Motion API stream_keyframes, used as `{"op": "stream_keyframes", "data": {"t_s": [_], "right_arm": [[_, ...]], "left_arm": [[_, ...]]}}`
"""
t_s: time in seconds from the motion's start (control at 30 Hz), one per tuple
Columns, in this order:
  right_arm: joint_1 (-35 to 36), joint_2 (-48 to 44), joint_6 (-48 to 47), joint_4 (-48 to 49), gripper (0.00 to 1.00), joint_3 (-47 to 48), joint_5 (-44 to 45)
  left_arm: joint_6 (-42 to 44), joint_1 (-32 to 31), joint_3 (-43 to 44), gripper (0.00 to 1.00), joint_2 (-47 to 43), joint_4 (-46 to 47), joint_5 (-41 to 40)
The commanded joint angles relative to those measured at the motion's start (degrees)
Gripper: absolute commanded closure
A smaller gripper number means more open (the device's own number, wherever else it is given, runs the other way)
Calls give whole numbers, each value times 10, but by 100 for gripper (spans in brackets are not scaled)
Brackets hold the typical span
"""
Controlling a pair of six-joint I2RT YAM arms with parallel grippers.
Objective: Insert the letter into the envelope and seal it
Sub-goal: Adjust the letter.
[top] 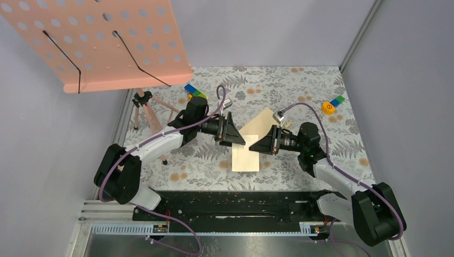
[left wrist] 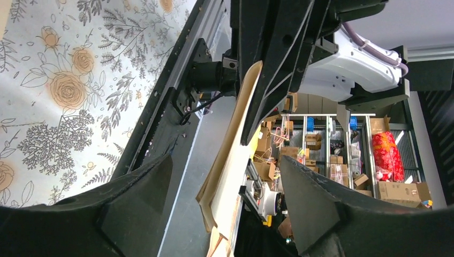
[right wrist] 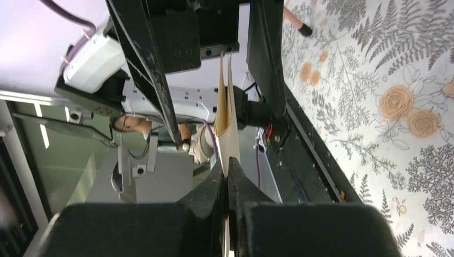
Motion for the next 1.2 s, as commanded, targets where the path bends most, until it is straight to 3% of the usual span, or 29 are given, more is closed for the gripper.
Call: {"op": "stream_keyframes", "data": {"t_s": [0.0,0.1,0.27,0.37,0.47,0.6,0.8,0.93,1.0,1.03,1.07,1.13,1.17], "right_arm": [[-3,-18,-42,-42,100,15,-88],[-3,-40,-97,-132,100,36,-108],[-3,-65,-237,-339,100,102,-128],[-3,-57,-296,-441,100,140,-144],[-4,-45,-338,-490,100,162,-144],[-3,-38,-340,-486,100,165,-137],[-4,-36,-327,-463,100,159,-137],[-3,-33,-329,-463,100,155,-136],[-3,-34,-327,-463,100,154,-131],[-3,-34,-327,-463,100,154,-125],[-3,-36,-326,-471,96,156,-113],[-4,-44,-342,-519,62,167,-47],[-4,-53,-359,-553,54,176,5]], "left_arm": [[26,4,17,25,-23,7,35],[58,3,29,24,-30,-27,60],[169,-4,72,22,-33,-174,72],[170,-10,75,22,-22,-190,77],[170,-20,76,22,-16,-191,79],[169,-32,86,26,-13,-191,75],[140,-34,85,72,-12,-153,68],[118,-36,82,83,-8,-130,66],[107,-36,81,99,-8,-123,55],[102,-36,81,100,-7,-122,46],[96,-36,81,100,-7,-124,33],[87,-34,87,100,3,-152,-7],[81,-33,89,100,7,-165,-35]]}}
